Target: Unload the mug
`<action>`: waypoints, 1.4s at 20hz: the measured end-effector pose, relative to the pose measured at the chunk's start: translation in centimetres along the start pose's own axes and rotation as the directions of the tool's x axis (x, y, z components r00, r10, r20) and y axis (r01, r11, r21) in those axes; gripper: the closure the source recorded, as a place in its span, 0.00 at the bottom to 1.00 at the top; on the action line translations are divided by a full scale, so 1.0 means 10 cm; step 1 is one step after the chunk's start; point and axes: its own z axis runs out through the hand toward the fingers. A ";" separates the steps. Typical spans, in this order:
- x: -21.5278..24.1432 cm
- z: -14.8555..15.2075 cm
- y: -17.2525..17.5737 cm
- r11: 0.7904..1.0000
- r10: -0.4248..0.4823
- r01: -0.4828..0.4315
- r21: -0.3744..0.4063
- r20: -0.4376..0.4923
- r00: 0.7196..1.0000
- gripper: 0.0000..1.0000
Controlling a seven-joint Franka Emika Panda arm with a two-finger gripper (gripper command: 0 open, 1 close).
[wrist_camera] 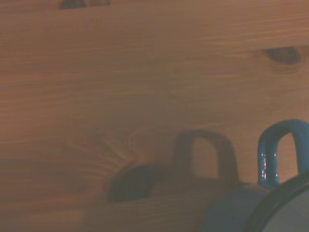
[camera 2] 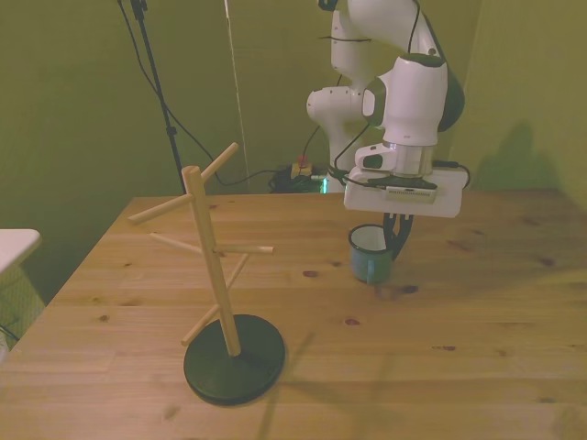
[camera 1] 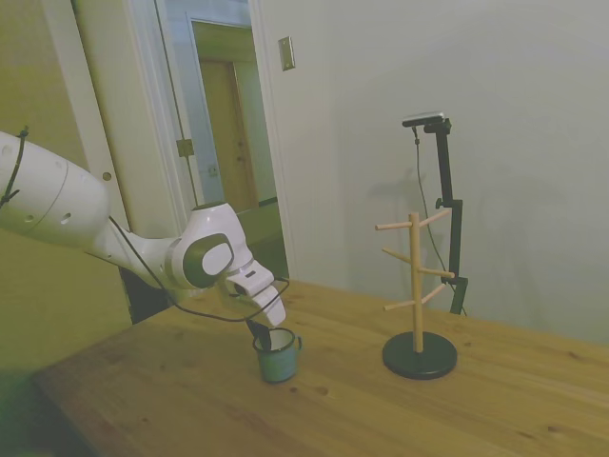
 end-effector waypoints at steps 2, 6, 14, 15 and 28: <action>0.02 0.02 0.01 1.000 -0.004 0.004 -0.005 -0.007 1.000 1.00; 0.03 0.05 0.02 1.000 -0.004 0.004 -0.007 -0.012 1.000 1.00; 0.04 0.05 0.02 1.000 0.001 -0.001 -0.006 -0.012 1.000 0.00; 0.04 0.05 0.02 1.000 0.001 -0.001 -0.006 -0.012 1.000 0.00; 0.09 -0.54 0.00 0.998 0.001 0.002 0.058 -0.051 0.999 0.00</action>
